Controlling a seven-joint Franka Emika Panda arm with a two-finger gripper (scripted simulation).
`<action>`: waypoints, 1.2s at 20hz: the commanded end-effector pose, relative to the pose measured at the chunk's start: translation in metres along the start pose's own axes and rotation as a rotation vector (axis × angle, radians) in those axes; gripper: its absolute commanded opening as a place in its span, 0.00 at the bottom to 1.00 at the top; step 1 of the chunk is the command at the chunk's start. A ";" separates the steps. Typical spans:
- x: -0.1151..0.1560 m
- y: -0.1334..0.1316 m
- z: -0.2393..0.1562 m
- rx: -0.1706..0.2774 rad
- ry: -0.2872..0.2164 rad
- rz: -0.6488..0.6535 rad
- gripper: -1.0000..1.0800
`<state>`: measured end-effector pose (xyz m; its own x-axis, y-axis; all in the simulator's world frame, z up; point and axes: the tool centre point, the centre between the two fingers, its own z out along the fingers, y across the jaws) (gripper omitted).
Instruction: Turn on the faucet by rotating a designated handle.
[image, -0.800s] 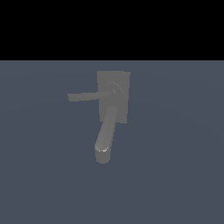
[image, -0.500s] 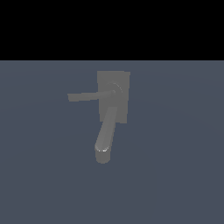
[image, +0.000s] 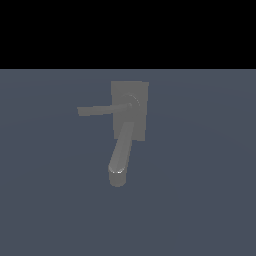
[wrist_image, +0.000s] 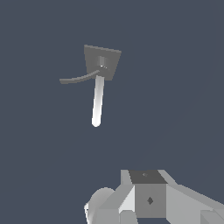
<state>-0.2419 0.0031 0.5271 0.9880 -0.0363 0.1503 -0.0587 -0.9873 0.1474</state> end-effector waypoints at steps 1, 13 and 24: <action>0.003 0.004 -0.007 -0.073 0.036 0.010 0.00; 0.024 0.013 -0.062 -0.545 0.260 0.043 0.00; 0.047 -0.017 -0.116 -0.992 0.452 -0.003 0.00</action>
<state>-0.2143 0.0286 0.6385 0.8646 0.1939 0.4636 -0.3329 -0.4700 0.8175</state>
